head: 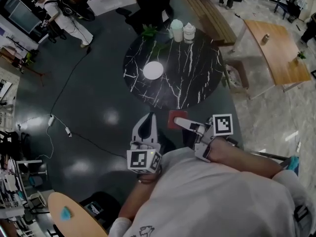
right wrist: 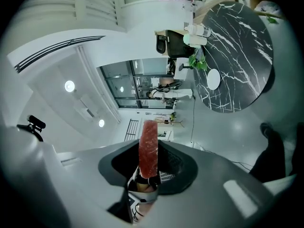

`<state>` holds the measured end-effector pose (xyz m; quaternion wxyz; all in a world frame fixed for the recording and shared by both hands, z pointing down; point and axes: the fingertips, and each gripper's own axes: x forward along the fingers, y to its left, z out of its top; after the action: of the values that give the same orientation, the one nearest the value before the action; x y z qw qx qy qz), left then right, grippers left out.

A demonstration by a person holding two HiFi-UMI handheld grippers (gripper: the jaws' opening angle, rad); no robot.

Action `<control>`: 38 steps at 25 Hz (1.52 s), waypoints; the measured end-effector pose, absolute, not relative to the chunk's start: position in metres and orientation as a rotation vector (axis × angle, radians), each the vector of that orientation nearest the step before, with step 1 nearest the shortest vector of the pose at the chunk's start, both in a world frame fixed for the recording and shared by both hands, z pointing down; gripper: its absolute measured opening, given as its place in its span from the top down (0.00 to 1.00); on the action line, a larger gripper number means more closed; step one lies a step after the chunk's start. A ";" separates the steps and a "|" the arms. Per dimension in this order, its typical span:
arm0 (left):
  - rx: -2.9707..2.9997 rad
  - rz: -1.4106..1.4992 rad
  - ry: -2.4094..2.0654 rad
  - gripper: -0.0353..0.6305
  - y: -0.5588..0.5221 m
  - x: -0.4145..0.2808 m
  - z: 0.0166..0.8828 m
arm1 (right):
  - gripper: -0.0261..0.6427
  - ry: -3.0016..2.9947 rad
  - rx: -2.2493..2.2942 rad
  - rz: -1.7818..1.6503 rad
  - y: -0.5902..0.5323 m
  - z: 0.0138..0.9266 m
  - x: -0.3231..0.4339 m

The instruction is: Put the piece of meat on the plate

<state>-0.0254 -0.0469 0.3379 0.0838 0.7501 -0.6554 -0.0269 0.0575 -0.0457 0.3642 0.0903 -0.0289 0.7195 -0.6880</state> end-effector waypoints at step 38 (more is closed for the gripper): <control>2.379 -0.092 -1.621 0.94 -0.239 -0.179 0.367 | 0.83 2.058 -0.355 -1.962 -0.223 0.382 -0.111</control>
<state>-0.1791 -0.2386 0.3671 0.1305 0.8189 -0.5580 -0.0315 -0.1110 -0.2230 0.3823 0.1377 -0.1228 0.7112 -0.6783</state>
